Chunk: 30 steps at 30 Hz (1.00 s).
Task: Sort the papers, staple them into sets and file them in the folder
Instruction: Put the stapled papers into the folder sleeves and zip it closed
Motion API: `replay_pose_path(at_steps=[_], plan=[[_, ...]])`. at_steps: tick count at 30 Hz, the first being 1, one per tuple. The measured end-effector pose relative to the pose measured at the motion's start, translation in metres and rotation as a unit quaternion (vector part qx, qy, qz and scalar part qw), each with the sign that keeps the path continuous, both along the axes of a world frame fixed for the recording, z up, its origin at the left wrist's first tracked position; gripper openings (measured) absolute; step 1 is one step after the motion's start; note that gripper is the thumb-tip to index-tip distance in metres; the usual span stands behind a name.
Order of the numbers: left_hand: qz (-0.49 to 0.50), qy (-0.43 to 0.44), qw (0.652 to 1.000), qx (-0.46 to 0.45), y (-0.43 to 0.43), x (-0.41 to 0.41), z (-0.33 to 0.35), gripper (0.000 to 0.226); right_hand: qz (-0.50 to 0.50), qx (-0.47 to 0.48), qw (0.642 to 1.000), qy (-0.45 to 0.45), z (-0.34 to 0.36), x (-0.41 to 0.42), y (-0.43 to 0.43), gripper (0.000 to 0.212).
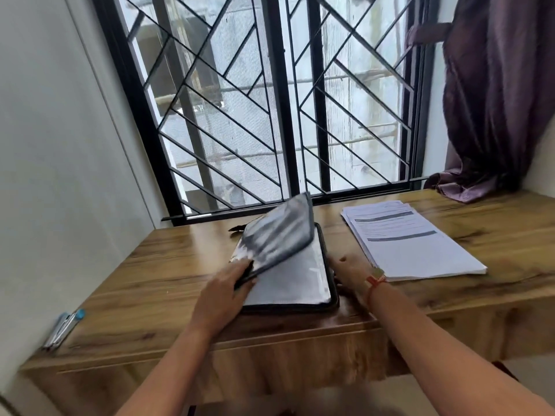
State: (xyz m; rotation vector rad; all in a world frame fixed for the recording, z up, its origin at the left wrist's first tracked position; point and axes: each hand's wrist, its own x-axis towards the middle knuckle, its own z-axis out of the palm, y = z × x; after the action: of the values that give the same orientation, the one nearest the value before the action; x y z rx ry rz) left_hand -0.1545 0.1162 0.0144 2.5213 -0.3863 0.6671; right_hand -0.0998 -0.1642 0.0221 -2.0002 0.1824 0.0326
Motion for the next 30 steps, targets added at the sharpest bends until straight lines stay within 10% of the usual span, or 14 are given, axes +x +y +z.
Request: replay_pose_path(at_steps=[15, 22, 27, 30], plan=[[0.043, -0.168, 0.921, -0.348, 0.018, 0.083, 0.059, 0.047, 0.094, -0.246, 0.965, 0.013, 0.012, -0.019, 0.006, 0.045], [0.072, -0.159, 0.911, -0.374, 0.034, 0.134, 0.056, 0.052, 0.113, -0.362, 0.925, -0.006, 0.012, -0.027, 0.017, 0.060], [0.070, -0.160, 0.917, -0.358, 0.046, 0.148, 0.046, 0.048, -0.052, -0.461, 0.865, -0.189, 0.005, 0.029, 0.015, 0.080], [0.091, -0.170, 0.913, -0.360, 0.051, 0.150, 0.039, 0.044, 0.004, -0.485, 0.866, -0.122, 0.000, 0.071, 0.013, 0.099]])
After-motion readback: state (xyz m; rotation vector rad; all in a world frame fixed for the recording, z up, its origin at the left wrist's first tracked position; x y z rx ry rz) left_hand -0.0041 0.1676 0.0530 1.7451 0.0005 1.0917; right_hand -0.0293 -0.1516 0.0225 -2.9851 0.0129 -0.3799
